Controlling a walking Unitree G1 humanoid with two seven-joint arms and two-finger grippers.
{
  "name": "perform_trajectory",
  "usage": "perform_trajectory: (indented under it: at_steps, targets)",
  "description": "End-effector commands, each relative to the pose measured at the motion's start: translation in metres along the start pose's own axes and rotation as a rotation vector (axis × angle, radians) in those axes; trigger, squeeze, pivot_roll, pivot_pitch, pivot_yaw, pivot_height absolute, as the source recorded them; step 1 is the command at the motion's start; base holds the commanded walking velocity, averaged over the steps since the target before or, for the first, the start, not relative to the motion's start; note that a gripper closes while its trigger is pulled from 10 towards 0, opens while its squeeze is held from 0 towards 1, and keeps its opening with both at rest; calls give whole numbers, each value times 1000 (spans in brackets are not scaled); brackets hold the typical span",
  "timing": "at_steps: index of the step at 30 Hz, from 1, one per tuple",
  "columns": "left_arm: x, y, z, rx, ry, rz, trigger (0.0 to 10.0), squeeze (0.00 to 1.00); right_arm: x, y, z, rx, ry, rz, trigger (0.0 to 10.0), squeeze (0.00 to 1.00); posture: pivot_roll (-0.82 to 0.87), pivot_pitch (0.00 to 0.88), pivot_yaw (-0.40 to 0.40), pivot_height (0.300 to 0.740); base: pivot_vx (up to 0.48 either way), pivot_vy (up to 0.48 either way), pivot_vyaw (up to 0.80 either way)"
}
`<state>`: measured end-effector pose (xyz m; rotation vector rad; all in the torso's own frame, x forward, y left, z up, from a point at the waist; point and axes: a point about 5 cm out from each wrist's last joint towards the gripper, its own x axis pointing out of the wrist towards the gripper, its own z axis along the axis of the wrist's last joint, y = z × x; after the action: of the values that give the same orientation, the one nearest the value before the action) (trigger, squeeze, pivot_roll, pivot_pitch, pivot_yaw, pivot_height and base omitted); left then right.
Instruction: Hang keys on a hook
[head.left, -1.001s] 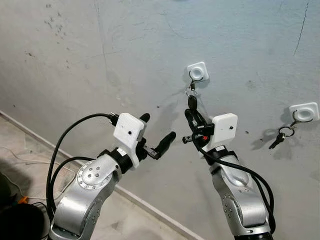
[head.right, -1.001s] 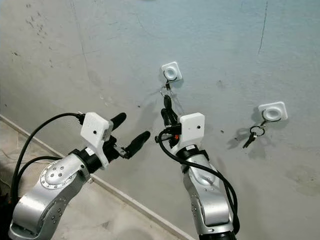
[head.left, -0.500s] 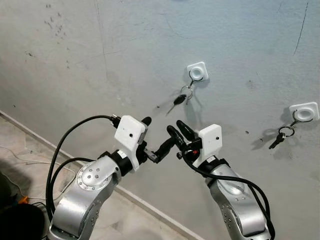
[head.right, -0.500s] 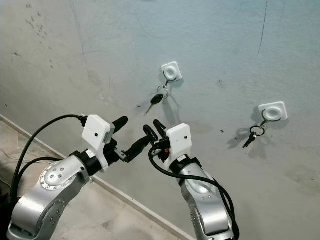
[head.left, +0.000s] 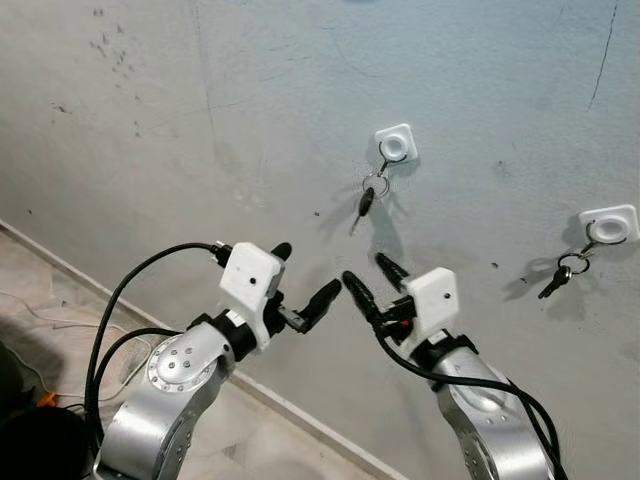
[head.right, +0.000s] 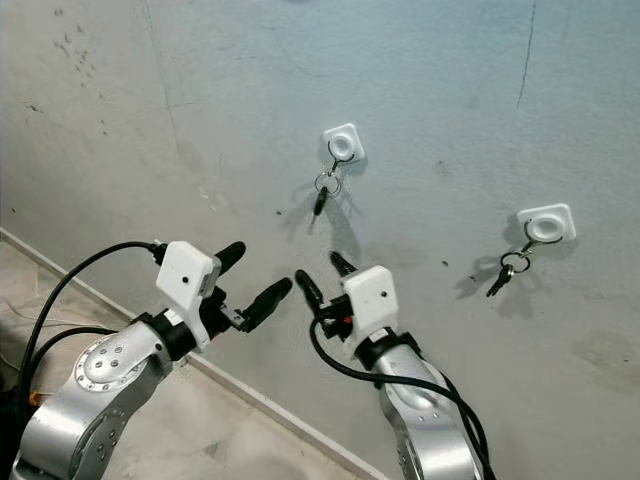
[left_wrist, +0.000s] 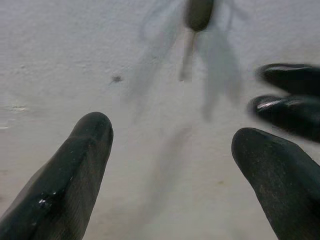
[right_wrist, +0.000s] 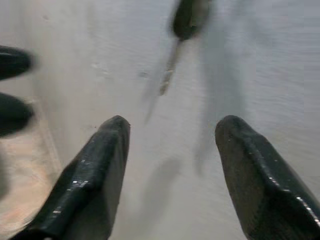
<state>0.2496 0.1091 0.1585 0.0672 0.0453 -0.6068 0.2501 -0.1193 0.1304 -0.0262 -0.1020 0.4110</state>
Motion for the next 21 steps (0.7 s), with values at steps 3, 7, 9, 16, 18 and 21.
perform_trajectory:
  at_steps: [3, 7, 9, 16, 18, 21]
  targets:
    - [0, 9, -8, 6, 21, 98, 10000, 0, -13, -22, 9, 3, -12, -146, 10000, 1000, 155, 0, -84, 740, 0, 0, 0]
    - [3, 9, -9, -3, 17, 111, 10000, 0, -21, -27, 9, 2, 3, -194, 10000, 835, 137, 0, -80, 740, 0, 0, 0]
    - [5, 9, -10, -11, 14, 114, 10000, 0, -21, -27, 8, 4, 11, -197, 10000, 733, 133, 0, -79, 740, 0, 0, 0]
    - [14, 8, -11, -66, 5, 149, 10000, 0, -16, -27, 11, 5, 20, -207, 10000, 55, 116, 0, -82, 740, 0, 0, -338]
    - [16, 10, -11, -89, 1, 172, 10000, 0, -15, -27, 11, 14, 26, -204, 10000, 0, 116, 0, -84, 740, 0, 0, -800]
    - [18, 10, -11, -92, -4, 182, 10000, 0, -14, -28, 12, 11, 27, -198, 10000, 0, 113, 0, -89, 740, 0, 0, -800]
